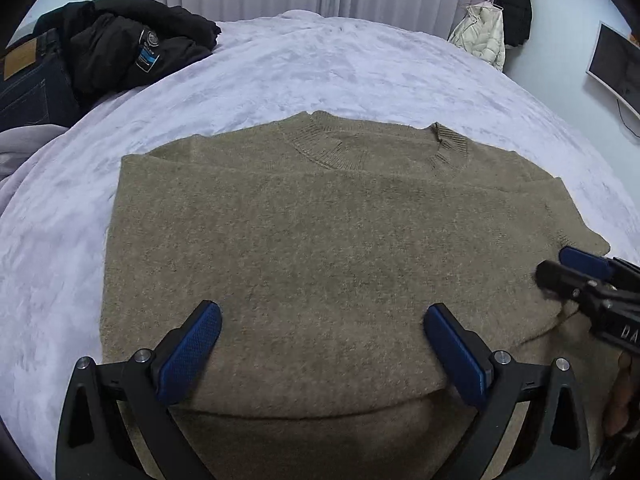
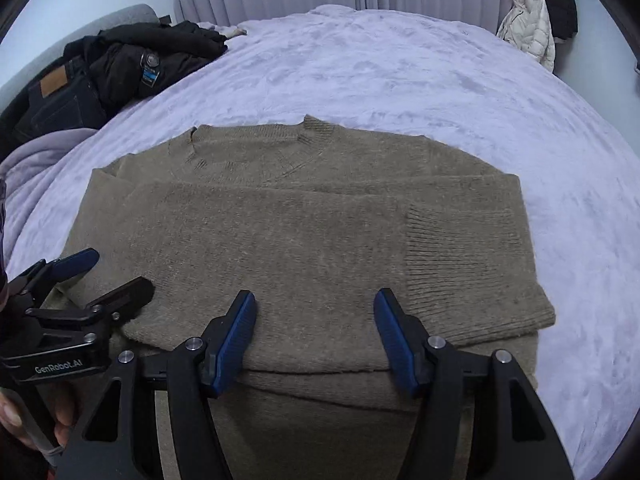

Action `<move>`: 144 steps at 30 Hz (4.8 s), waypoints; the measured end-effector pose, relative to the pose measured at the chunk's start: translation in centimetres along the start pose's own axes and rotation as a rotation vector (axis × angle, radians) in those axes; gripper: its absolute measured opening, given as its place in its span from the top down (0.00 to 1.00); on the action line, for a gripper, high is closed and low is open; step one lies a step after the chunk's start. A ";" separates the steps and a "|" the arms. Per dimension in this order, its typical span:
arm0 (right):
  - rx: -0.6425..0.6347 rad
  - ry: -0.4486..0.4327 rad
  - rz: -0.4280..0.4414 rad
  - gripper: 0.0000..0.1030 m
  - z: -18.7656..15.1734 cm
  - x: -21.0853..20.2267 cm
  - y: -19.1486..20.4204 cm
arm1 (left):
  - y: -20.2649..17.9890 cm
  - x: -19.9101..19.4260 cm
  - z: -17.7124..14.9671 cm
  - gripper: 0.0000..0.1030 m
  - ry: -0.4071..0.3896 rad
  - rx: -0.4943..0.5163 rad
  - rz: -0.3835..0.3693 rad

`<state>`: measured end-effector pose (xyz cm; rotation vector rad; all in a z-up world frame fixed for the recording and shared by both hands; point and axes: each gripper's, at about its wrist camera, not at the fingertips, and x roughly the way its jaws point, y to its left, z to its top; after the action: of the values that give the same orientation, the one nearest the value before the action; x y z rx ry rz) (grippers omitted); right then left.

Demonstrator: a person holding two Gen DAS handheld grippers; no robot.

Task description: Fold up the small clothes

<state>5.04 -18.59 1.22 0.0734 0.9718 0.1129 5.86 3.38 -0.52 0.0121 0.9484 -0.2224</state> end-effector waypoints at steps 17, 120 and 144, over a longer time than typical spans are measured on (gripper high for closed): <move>-0.060 0.044 -0.053 0.36 3.2 1.8 2.6 | 2.5 3.7 5.8 0.00 0.065 -0.156 0.075; -0.340 -0.064 -0.136 0.10 -23.9 -13.7 5.9 | -1.2 -14.5 -23.1 0.00 0.155 -0.121 0.058; -0.398 -0.081 -0.039 0.08 -22.4 -13.1 7.3 | -2.2 -15.2 -21.8 0.00 0.057 0.032 0.041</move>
<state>-21.27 -12.75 0.17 -0.3045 0.8544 0.2638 -20.65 6.41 -0.87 0.0676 0.9999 -0.2005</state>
